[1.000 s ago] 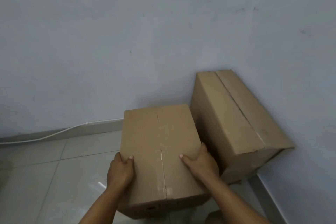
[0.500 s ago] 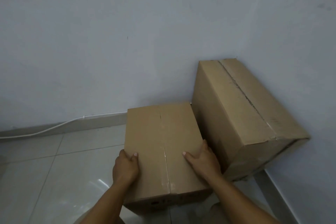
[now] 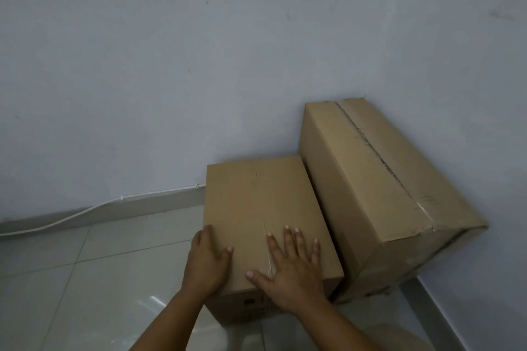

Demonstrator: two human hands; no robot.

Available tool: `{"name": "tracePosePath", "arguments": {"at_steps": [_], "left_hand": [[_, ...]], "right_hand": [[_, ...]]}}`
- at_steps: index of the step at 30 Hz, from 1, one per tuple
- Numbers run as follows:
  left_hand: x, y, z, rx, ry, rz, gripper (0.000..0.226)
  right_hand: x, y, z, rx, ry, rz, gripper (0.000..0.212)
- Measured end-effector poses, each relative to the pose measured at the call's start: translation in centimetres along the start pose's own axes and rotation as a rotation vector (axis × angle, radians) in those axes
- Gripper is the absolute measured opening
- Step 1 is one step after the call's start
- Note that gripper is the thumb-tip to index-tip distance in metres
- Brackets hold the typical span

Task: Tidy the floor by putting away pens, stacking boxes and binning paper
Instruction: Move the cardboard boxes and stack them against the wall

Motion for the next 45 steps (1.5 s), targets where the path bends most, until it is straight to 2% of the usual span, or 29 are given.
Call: {"name": "tracePosePath", "arguments": {"at_steps": [3,5,11,15,17,21,26,30,33,45], "left_hand": [[-0.5,0.6,0.6,0.094,0.04,0.046,0.049],[-1.2,0.7,1.2,0.107,0.089,0.062,0.047],[0.1,1.1,3.1,0.201,0.023,0.133,0.063],[0.3,1.6,3.4,0.267,-0.016,0.125,0.094],[0.2,1.6,3.5,0.28,-0.034,0.106,0.097],[0.2,1.6,3.4,0.32,-0.037,0.078,0.068],[0.3,2.5,2.3,0.359,-0.029,0.09,0.057],[-0.6,5.7,-0.8,0.279,0.014,0.118,0.058],[-2.2,9.8,-4.2,0.191,0.037,0.122,0.059],[-10.8,29.2,-26.7,0.158,0.004,0.117,0.061]], "right_hand": [[1.8,0.7,-0.5,0.009,-0.004,0.029,0.101],[2.8,0.9,-0.3,0.012,-0.026,0.035,0.102],[5.1,1.7,-0.7,0.007,-0.039,0.023,0.102],[5.6,1.8,-0.8,0.009,-0.028,0.033,0.102],[5.7,1.9,-0.7,0.002,-0.035,0.029,0.102],[5.7,1.8,-0.7,0.017,-0.049,0.033,0.103],[6.1,1.6,-1.8,0.071,-0.068,0.029,0.093],[5.2,1.2,-6.8,0.108,0.068,0.027,0.071],[3.9,0.3,-11.6,0.115,0.089,-0.016,0.064],[-5.4,-6.0,-39.7,0.168,0.052,-0.02,0.066]]}}
Point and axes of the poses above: each hand's wrist, its own x-axis towards the middle knuckle, its own z-axis out of the palm, y = z × x, the point moved 9 cm from there along x, towards the middle knuckle, and after that the axes turned 6 degrees about -x, right-handed, at the moved point
